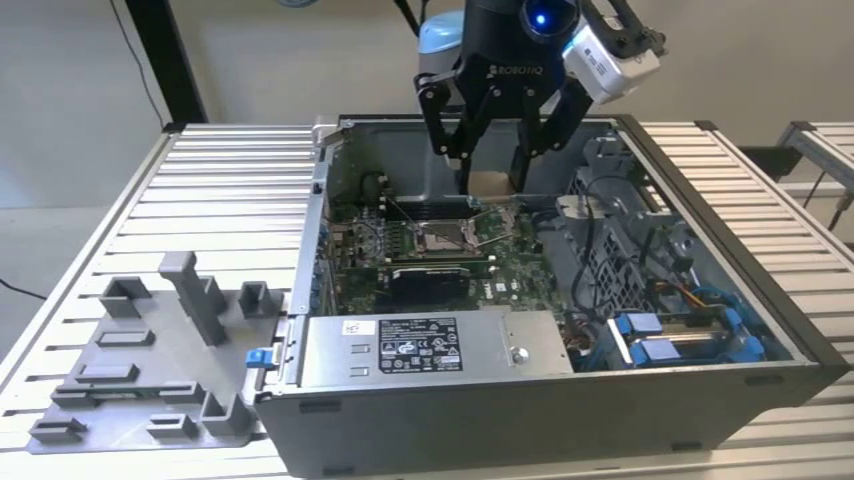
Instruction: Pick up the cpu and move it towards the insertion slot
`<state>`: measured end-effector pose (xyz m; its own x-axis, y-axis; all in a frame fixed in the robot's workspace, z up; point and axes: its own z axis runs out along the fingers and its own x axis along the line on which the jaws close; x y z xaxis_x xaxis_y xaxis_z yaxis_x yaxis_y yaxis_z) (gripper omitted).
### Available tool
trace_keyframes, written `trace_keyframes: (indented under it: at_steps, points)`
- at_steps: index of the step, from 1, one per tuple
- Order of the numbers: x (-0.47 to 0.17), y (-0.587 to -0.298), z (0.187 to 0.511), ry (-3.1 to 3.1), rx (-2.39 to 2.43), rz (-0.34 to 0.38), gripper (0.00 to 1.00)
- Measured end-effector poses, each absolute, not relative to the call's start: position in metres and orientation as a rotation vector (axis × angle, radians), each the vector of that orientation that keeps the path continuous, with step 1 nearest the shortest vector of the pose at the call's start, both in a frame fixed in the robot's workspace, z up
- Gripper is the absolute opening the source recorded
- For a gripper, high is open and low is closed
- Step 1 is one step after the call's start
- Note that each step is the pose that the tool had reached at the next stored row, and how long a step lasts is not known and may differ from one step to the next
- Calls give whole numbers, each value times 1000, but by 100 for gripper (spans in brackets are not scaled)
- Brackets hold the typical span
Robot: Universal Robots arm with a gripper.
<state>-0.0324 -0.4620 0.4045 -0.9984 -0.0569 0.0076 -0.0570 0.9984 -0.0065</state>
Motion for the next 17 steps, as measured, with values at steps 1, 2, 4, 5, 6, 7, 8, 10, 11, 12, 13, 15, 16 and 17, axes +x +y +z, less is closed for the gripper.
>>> trace_keyframes:
  at_steps: [1,2,4,5,6,7,8,10,11,12,13,15,16,17]
  points:
    - [-32,-460,404,-3133,89,10,0]
    - [-32,-458,405,-3133,89,11,0]
    - [-32,-454,404,-3133,89,11,0]
    - [-32,-452,404,-3133,89,11,0]
    - [-32,-450,404,-3133,89,11,0]
    - [-32,-448,404,-3133,89,10,0]
    - [-32,-446,404,-3133,89,11,0]
    - [-32,-442,404,-3133,89,11,0]
    - [-32,-440,404,-3133,89,10,0]
    - [-32,-439,404,-3133,89,11,0]
    - [-32,-437,404,-3133,89,11,0]
    - [-32,-433,404,-3133,89,11,0]
    - [-32,-432,404,-3133,89,11,0]
    - [-32,-430,404,-3133,89,11,0]
